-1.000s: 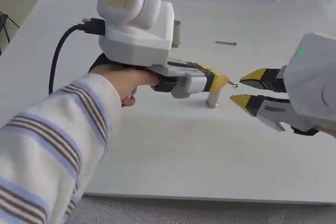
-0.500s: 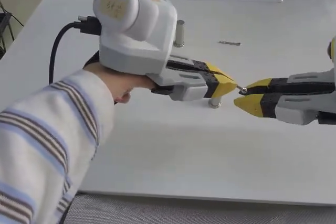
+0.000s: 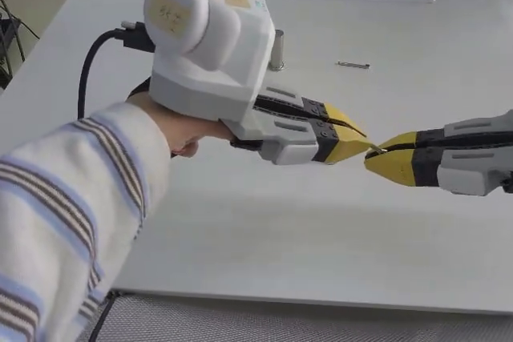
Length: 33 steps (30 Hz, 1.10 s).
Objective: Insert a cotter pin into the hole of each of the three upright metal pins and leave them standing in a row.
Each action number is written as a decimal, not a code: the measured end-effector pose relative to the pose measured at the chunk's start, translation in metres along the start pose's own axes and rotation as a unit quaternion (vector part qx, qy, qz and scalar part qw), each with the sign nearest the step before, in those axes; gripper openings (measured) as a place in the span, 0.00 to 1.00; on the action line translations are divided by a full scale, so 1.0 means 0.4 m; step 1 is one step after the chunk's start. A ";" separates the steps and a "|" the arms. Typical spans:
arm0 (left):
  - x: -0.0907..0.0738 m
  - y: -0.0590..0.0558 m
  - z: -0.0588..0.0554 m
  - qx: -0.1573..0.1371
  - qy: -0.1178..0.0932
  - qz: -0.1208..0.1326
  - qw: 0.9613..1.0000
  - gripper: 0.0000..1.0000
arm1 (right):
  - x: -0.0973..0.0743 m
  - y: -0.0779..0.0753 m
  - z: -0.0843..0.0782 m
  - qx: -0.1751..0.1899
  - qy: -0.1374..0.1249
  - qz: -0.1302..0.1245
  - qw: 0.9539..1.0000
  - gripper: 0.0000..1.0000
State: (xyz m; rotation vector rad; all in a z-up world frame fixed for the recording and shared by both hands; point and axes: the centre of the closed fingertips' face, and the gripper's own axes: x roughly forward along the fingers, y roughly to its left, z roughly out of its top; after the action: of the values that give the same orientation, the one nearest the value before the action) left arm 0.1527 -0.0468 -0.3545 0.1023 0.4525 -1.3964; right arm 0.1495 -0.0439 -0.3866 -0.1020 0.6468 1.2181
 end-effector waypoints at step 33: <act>0.012 0.039 -0.017 0.063 0.028 0.048 0.997 0.20 | -0.048 -0.003 0.000 -0.098 0.062 0.022 0.993 0.00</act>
State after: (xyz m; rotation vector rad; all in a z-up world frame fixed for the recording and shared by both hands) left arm 0.1665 -0.0460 -0.3655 0.2622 0.4001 -1.3303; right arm 0.1469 -0.0605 -0.3770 -0.3316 0.6387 1.3239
